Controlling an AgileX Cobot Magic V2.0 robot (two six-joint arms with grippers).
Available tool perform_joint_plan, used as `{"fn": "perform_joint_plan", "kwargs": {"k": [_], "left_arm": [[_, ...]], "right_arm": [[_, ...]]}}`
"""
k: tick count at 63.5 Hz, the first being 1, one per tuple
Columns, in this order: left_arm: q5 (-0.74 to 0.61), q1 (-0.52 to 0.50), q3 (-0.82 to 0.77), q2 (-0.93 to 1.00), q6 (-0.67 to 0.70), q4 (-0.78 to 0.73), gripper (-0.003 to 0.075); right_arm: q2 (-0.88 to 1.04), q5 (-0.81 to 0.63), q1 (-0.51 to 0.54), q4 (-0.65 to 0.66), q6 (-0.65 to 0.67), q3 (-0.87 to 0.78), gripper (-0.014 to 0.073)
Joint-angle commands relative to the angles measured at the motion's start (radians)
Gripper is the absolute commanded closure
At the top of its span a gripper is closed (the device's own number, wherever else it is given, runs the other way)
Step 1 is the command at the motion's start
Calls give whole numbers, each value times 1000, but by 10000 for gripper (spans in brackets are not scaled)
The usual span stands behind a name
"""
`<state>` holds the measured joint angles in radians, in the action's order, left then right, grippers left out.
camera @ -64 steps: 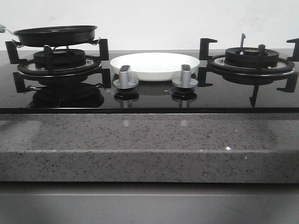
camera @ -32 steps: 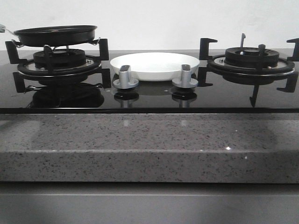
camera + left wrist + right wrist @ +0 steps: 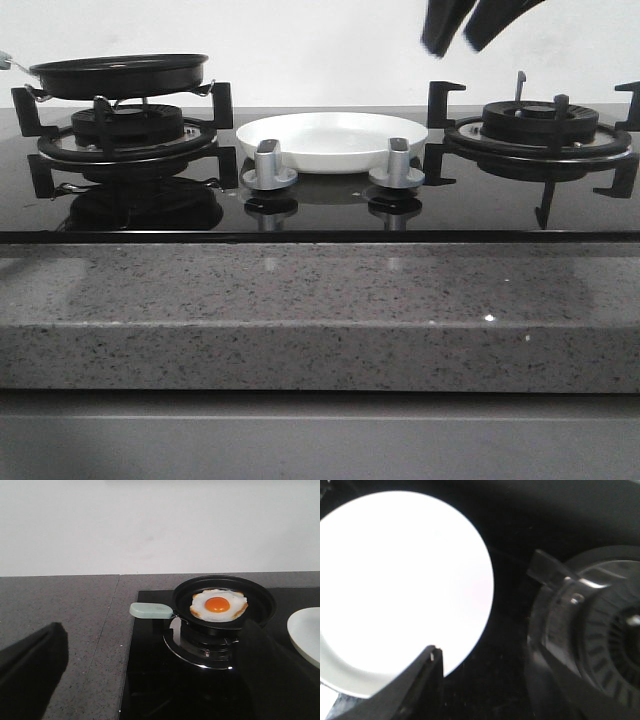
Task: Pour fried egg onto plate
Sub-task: 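Lower the right gripper to the white plate rim and grasp it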
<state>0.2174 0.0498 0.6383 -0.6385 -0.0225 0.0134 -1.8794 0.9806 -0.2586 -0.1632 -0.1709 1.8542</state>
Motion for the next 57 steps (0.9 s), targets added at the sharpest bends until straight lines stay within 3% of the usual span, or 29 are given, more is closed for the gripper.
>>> {"fn": "perform_joint_plan", "kwargs": {"k": [1, 18, 41, 44, 57], "left_arm": [[-85, -4, 32, -4, 9, 0, 48], [-85, -4, 32, -4, 9, 0, 48], [-85, -4, 32, -4, 9, 0, 48], [-85, -4, 32, -4, 9, 0, 48], [-85, -4, 32, -4, 9, 0, 48]], "right_arm": [[-51, 80, 0, -32, -32, 158, 211], [-269, 264, 0, -36, -54, 442, 211], [-335, 259, 3, -39, -57, 466, 216], [-335, 259, 3, -39, -57, 466, 244], [-335, 269, 6, -39, -57, 466, 538]]}}
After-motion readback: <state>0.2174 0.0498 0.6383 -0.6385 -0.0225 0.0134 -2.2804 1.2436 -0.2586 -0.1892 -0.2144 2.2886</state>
